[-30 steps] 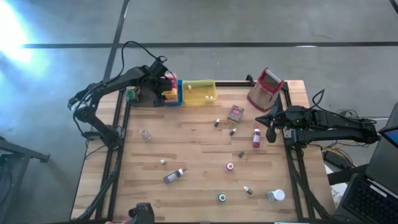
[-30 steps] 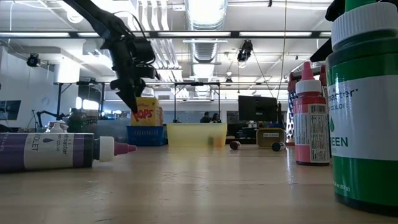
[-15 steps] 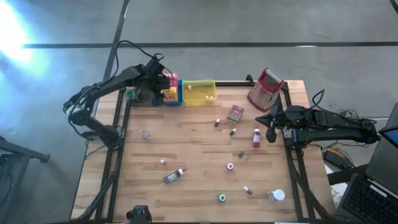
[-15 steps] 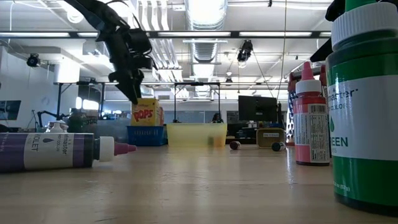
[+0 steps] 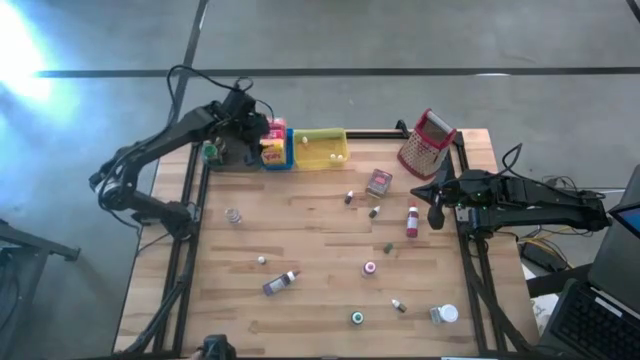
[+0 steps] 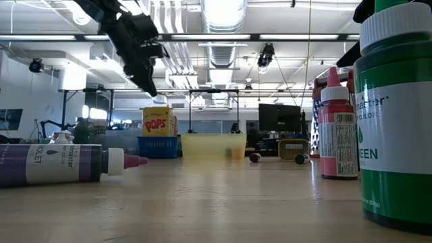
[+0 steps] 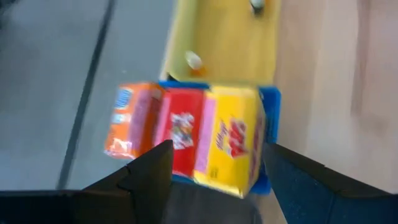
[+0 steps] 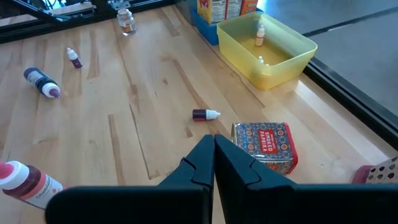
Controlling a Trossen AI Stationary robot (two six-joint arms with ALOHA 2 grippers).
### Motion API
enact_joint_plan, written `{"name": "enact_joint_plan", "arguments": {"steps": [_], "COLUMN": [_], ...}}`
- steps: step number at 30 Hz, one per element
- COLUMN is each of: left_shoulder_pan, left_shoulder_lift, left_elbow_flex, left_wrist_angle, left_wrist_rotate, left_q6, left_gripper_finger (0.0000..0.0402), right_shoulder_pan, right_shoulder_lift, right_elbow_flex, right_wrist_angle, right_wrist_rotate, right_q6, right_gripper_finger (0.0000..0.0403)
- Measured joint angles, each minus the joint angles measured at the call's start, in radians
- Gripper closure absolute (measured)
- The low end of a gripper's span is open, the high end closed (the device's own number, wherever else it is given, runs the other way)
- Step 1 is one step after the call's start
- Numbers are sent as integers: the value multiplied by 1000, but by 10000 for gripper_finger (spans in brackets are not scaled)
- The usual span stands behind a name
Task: Pick & Place Kitchen Items
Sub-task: Put the yellow cereal box into the blue bin
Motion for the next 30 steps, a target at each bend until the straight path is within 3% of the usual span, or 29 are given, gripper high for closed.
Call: {"name": "enact_joint_plan", "arguments": {"steps": [3,13,26,30], "left_shoulder_pan": [0,0,0,0], "left_shoulder_lift": [-19,25,46,46], "left_elbow_flex": [0,-3,-3,-3], "left_wrist_angle": [24,18,40,36], "left_wrist_rotate": [1,34,39,41], "left_q6": [-102,-80,-55,-55], "left_gripper_finger": [147,166,301,320], "right_shoulder_pan": [0,0,-1,-1], "right_shoulder_lift": [0,0,-1,-1], "right_elbow_flex": [0,0,0,0], "right_wrist_angle": [0,0,0,0], "right_wrist_rotate": [0,0,0,0], "right_q6": [0,0,0,0], "right_gripper_finger": [394,394,394,394]}}
